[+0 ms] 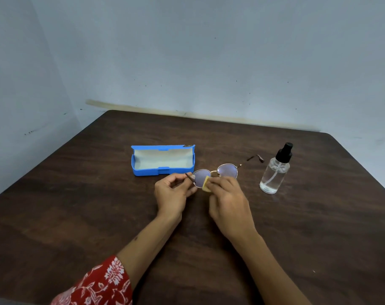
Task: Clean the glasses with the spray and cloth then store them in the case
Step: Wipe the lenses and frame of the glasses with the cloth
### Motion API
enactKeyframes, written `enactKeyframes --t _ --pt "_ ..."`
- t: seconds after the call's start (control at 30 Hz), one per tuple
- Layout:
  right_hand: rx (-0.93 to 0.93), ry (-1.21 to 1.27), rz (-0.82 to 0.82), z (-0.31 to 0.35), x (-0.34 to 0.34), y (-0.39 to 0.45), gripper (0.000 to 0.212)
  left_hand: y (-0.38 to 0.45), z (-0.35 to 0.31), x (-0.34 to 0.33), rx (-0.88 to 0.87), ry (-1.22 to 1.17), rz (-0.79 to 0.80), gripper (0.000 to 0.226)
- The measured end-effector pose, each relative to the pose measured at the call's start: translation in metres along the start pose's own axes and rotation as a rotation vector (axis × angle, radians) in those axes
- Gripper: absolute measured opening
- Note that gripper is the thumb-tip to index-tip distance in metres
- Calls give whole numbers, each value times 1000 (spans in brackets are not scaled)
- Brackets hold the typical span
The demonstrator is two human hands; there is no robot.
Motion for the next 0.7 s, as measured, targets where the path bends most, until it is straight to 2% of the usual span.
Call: enactKeyframes --t 0.13,0.2,0.33,0.5,0.6,0.7 --pt "-154 54 -222 -17 15 4 28 2 0 1 5 -12 -22 8" --pt "-210 32 -256 -24 16 3 28 2 0 1 8 5 -23 8" --pt "-253 -22 -180 -29 7 0 34 1 0 0 3 4 -4 9" --pt "-166 -54 -16 -21 3 -3 43 1 -1 1 -18 -3 4 3" --pt "-246 -81 2 -26 6 -1 43 1 -1 2 -42 20 18 12" --pt "-274 -115 22 -27 8 0 45 1 -1 2 -50 30 31 12"
Point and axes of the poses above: each hand's wrist, its own y-axis towards the middle knuckle, its own x-axis out of the back of the hand, z = x × y, the point moved 1 cm from there along y, towards the middle knuckle, and after that the axes turned 5 degrees about -y, right-handed, at the moved point
